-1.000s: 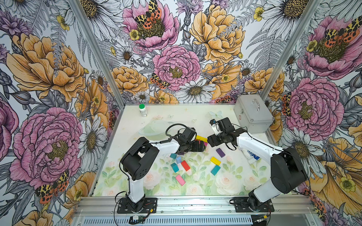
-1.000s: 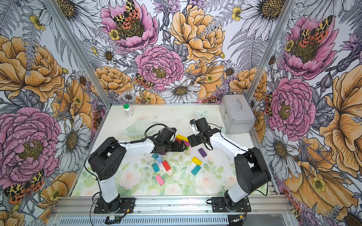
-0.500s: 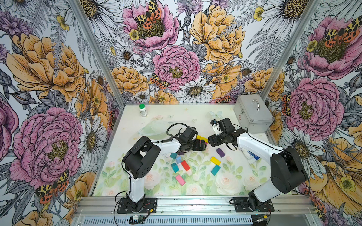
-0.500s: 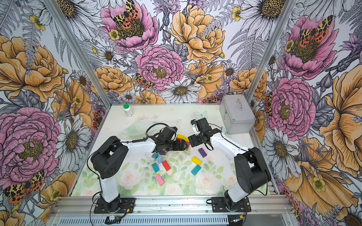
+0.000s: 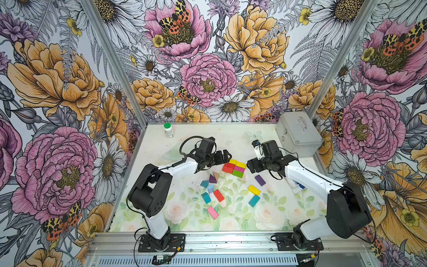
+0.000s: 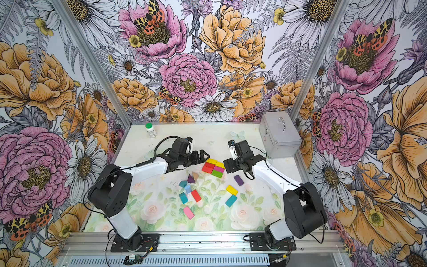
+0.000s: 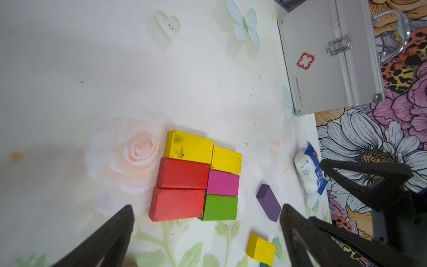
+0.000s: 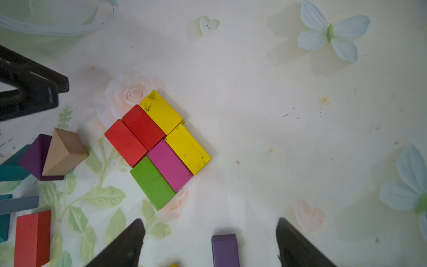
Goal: Assemble a piece of candy with building blocks
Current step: Assemble the building blocks at the center of the board.
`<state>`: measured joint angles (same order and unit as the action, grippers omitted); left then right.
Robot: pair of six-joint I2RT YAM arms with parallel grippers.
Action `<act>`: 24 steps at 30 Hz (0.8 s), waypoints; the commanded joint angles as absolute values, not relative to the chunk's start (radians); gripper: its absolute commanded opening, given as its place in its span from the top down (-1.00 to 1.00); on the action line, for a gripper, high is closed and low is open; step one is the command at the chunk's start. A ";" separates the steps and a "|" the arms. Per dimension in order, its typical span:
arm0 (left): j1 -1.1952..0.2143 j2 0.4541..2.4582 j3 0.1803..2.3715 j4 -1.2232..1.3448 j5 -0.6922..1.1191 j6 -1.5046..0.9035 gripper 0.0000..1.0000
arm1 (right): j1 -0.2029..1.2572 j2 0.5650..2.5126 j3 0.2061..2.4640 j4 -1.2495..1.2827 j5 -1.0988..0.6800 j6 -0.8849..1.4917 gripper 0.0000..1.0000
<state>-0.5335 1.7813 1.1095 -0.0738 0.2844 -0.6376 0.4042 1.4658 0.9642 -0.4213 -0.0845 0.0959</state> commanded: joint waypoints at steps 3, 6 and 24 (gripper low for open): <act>-0.524 1.957 1.219 0.068 0.330 -0.736 -0.97 | 0.399 1.416 0.910 -0.345 -0.114 0.149 -0.80; -0.534 2.028 1.252 0.125 0.294 -0.790 -0.97 | 0.399 1.399 0.897 -0.338 -0.106 0.150 -0.81; -0.616 2.088 1.081 0.379 0.101 -1.042 -0.97 | 0.382 1.341 0.854 -0.303 -0.086 0.164 -0.80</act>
<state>-0.6067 2.0659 1.1183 0.3798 0.1493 -0.9985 0.3870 1.3731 0.8623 -0.3374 -0.0986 0.1448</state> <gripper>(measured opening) 0.985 0.903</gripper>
